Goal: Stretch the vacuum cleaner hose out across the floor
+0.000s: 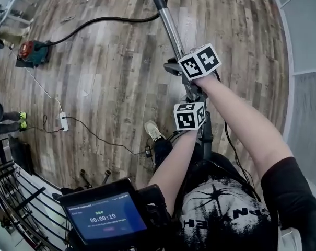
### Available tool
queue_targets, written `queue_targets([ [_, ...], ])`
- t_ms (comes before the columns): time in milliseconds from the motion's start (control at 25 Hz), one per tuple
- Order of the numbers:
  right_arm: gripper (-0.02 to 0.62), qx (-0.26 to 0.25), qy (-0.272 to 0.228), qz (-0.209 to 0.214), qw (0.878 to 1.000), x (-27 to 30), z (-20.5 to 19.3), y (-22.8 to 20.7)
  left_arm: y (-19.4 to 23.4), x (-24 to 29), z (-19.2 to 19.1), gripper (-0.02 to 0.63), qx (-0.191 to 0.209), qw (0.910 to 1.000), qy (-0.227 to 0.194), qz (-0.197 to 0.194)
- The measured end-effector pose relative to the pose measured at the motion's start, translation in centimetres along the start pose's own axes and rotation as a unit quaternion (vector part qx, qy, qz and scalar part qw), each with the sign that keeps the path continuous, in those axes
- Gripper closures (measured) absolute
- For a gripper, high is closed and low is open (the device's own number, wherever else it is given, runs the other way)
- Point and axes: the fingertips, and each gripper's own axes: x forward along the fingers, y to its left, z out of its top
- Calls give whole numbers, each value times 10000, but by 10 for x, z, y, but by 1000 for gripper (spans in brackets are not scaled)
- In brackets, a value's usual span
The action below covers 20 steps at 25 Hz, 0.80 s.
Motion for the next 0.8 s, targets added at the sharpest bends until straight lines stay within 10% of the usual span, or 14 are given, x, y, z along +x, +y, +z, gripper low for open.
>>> queue_targets([
  [200,508,45,177,-499,9986,-30,-20,-21,-37,14,-13,522,-113,9999,29,-80],
  [360,508,28,229,-446,9987,-64,-23,-22,-84,18,-12,455,526,9967,262,-559],
  [800,506,393,-184,-694,9966,-142,-46,-46,-156,-17,-33,328,1625,9646,-69,-2074],
])
